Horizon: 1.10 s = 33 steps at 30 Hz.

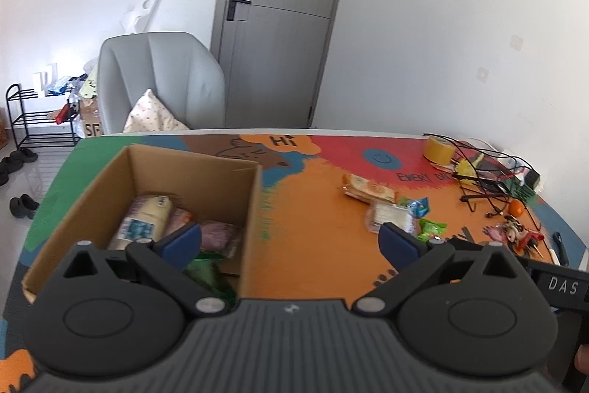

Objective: Organize snacks
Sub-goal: 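Move both tools back toward the snack pile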

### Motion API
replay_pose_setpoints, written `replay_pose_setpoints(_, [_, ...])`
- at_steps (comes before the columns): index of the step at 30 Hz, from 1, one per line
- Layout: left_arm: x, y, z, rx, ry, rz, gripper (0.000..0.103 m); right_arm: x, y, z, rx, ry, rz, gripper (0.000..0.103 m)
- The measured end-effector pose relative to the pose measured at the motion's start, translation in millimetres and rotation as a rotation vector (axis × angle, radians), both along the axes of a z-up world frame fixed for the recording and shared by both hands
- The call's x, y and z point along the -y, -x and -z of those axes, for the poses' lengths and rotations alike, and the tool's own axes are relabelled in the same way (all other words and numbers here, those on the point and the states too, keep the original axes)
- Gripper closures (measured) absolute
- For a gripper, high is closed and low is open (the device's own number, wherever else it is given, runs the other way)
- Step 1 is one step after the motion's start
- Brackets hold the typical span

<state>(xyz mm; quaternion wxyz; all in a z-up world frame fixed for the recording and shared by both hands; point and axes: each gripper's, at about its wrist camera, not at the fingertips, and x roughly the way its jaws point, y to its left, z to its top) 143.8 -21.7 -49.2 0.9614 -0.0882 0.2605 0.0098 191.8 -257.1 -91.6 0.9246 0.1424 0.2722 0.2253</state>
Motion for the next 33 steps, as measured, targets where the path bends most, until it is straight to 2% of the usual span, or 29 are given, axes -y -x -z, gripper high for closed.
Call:
replay_pose_setpoints(10, [32,-9,3,0.011,0.003,0.05,0.001,41,1,8,-0.011,-0.003,0.064,0.0])
replay_pose_setpoints(19, [50,-22,10,0.011,0.019,0.092,0.002,59,-7,21,-0.031,-0.011,0.097,0.0])
replay_pose_setpoints(33, [74,-66,22,-0.05,0.019,0.146,0.004,75,-37,41,-0.07,-0.053,0.146,0.0])
